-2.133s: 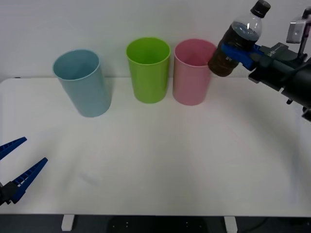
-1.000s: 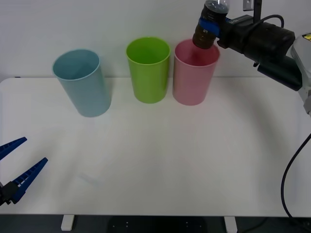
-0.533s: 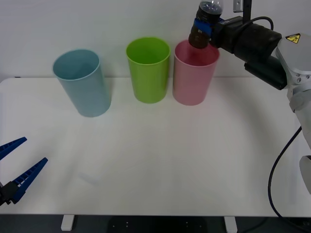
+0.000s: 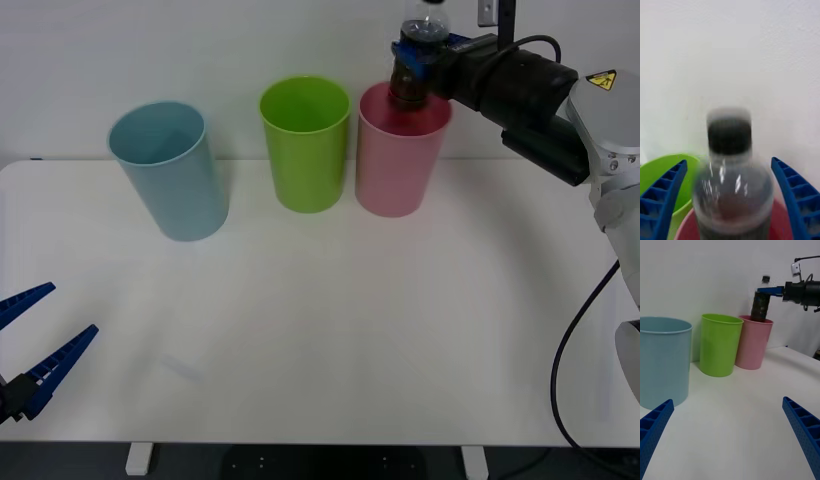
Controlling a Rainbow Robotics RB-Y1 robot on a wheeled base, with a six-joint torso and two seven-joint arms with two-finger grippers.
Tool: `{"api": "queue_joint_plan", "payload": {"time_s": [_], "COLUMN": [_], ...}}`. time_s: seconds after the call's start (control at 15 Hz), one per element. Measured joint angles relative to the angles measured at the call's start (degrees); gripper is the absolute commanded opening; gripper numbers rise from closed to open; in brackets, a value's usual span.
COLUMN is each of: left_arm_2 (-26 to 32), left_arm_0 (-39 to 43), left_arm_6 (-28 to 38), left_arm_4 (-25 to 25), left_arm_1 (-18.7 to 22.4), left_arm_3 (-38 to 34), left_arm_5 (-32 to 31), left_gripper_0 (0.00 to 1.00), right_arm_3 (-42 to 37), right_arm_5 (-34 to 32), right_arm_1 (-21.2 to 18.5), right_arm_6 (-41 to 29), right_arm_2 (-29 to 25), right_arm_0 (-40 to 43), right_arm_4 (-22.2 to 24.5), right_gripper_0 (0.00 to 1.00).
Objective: Grasp the object on the table and drop it into the matching bin: aluminum can to the light blue bin, PET bottle to the pink bin.
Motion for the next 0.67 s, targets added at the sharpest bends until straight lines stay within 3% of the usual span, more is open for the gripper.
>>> {"api": "queue_joint_plan", "payload": {"time_s": [0.47,0.67], "left_arm_2": [0.0,0.0], "left_arm_0": [0.0,0.0], "left_arm_6": [0.0,0.0], "left_arm_4": [0.0,0.0], "left_arm_1": [0.0,0.0], "left_arm_3": [0.0,0.0], "left_arm_5": [0.0,0.0], "left_gripper_0": [1.00,1.00], "right_arm_3": [-0.9,-8.1], "right_arm_5": [-1.6,-2.0], "right_arm_1": [0.0,0.0], "right_arm_6": [1.2,1.3], "right_arm_2": [-1.9,-3.3], "right_arm_0": [1.4,6.8], "right_arm_4": [-2.1,-2.3], "right_gripper_0": [1.00,1.00]}}
